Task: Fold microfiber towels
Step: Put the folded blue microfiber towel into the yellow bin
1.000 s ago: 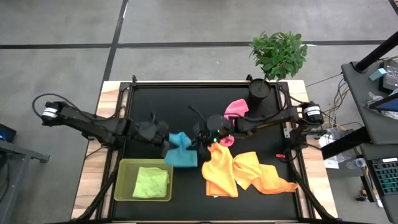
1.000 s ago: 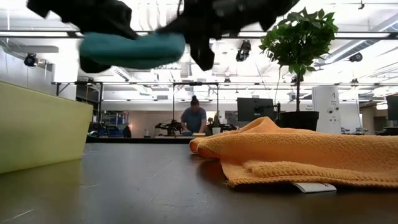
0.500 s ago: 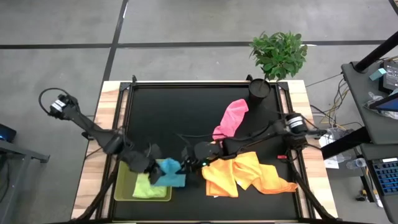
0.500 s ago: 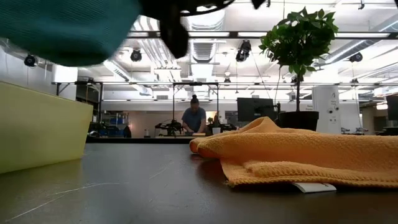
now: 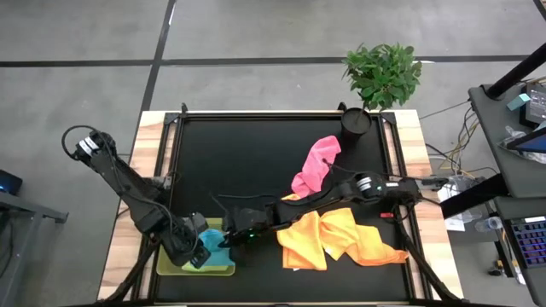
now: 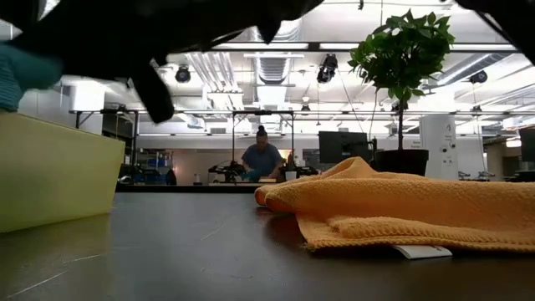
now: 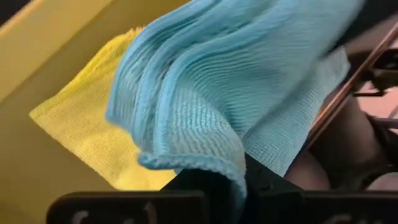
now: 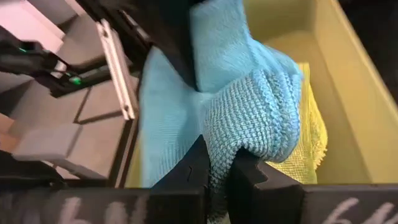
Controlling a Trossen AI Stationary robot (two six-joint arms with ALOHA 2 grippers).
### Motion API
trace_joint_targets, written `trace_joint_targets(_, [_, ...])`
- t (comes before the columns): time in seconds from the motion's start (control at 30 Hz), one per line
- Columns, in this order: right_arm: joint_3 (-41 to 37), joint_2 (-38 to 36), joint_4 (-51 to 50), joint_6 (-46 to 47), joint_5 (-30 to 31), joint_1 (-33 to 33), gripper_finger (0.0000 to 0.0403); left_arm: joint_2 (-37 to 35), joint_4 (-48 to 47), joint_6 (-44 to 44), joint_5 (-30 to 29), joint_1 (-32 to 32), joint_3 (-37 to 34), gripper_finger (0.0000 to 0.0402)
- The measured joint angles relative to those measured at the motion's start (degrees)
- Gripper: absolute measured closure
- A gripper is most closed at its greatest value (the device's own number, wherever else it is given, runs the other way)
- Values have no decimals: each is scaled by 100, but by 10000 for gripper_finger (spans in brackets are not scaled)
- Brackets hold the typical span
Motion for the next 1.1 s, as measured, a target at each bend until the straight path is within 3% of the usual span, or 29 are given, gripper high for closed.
trace_joint_targets(0.2, [1140,693,-741,-3,-3,50,385,89,5,-13,338,-102,11,400])
trace_joint_targets(0.37, [1628,909,-1029,-4,-10,64,385,-59,15,-14,384,-221,8,400])
trace_joint_targets(0.8, [1626,916,-1456,-68,690,108,385,406,44,-17,283,-244,-229,397])
trace_joint_targets(0.93, [1624,918,-1481,-83,696,129,374,543,31,-20,294,-244,-238,370])
trace_joint_targets(1.1, [1617,918,-1515,-82,710,153,325,544,7,-8,390,-248,-287,319])
